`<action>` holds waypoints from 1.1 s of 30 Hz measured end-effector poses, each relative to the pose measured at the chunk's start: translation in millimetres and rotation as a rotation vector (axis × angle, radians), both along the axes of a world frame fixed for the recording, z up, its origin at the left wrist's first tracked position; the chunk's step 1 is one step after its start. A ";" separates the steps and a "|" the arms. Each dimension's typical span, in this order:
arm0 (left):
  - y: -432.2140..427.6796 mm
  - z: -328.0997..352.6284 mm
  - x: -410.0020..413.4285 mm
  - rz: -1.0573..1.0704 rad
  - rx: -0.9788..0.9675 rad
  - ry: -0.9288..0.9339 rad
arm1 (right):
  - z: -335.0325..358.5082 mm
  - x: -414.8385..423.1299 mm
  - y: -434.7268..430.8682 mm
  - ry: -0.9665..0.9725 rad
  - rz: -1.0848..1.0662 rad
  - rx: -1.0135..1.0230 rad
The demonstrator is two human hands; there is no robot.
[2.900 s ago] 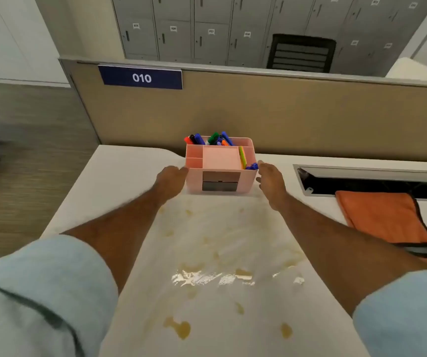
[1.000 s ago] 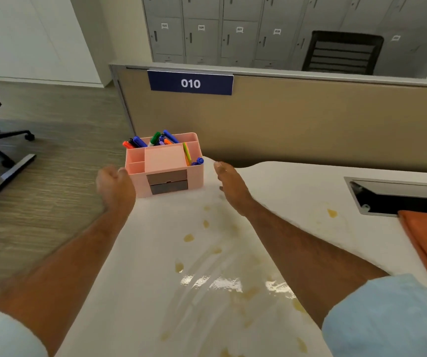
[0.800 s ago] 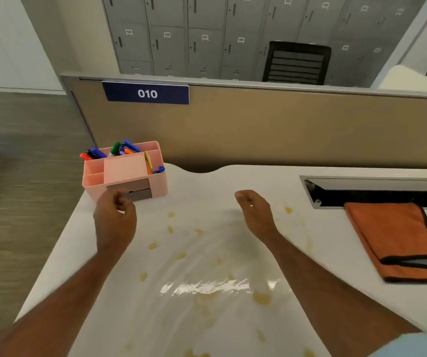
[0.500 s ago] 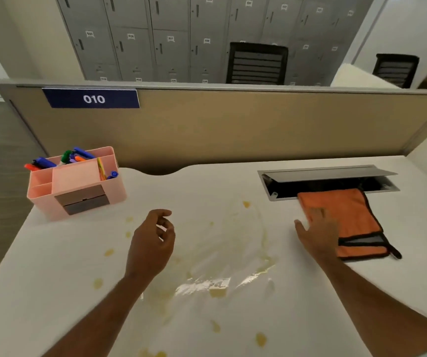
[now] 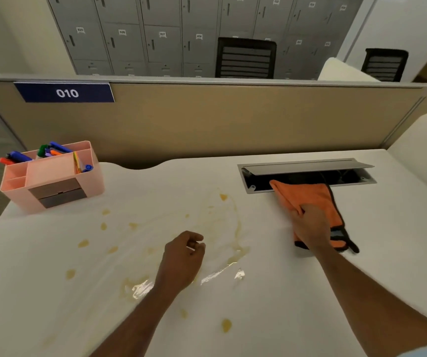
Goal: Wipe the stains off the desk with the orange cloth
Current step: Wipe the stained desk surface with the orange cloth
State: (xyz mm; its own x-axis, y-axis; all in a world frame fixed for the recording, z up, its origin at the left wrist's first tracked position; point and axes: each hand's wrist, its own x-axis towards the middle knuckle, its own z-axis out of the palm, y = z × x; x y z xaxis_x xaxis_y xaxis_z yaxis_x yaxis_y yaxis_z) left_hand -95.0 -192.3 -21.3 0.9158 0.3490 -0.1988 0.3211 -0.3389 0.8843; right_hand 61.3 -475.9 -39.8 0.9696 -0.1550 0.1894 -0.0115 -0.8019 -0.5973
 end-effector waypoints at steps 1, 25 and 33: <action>-6.8 3.7 8.5 -0.021 -0.018 -0.006 | 5.4 -6.6 7.7 -0.036 0.024 0.024; 89.5 69.0 -2.7 -0.188 -0.051 -0.153 | 15.8 -55.6 169.9 0.600 0.399 1.088; 165.1 37.2 -37.2 0.257 0.169 -0.042 | 31.0 -72.3 254.7 0.416 0.581 0.781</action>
